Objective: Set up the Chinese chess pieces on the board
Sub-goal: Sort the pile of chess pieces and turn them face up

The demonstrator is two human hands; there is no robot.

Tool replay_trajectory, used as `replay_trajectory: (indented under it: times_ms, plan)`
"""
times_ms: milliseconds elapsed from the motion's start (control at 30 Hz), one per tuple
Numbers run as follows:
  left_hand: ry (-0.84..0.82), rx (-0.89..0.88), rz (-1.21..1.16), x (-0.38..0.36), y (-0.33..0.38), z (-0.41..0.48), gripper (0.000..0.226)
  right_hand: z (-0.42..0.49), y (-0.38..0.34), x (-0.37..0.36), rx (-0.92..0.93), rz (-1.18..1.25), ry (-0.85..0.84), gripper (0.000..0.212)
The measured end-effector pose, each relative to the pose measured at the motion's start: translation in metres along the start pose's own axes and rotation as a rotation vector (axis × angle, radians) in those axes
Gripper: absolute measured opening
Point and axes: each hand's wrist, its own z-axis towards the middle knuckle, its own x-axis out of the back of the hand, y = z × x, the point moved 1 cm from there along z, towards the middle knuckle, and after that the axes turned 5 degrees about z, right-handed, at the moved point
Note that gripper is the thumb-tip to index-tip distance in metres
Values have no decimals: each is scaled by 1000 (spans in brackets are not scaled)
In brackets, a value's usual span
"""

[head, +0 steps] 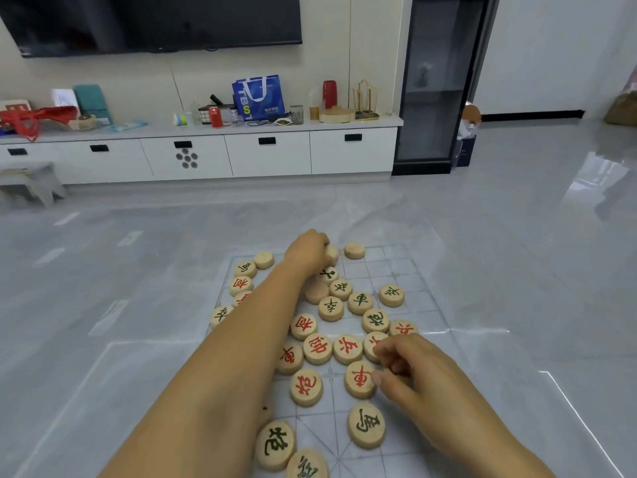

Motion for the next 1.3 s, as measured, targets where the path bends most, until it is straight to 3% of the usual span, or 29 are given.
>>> replay_trajectory:
  times_ms: [100,267,400,633,800,933,1300]
  plan:
    - [33,41,-279,20,-6,-33,30,2,2,-3,-1,54,34,19]
    - [-181,46,-1151,52,-2,-144,33,1,-3,-5,64,198,113,42]
    - [-376,141,-1368,38,5,-221,28,-3,-16,-13,182,296,71,63]
    - [-306,238,-1412,19,9,-267,24,-13,-26,-32,372,130,-8,50]
    - [44,275,-1118,29,-6,-275,16,-14,-10,-7,174,66,-85,42]
    - [256,362,-1071,38,-33,-270,9,-22,10,11,32,-44,-133,34]
    - [350,396,-1099,37,-40,-263,12,-33,14,14,-39,-188,-261,31]
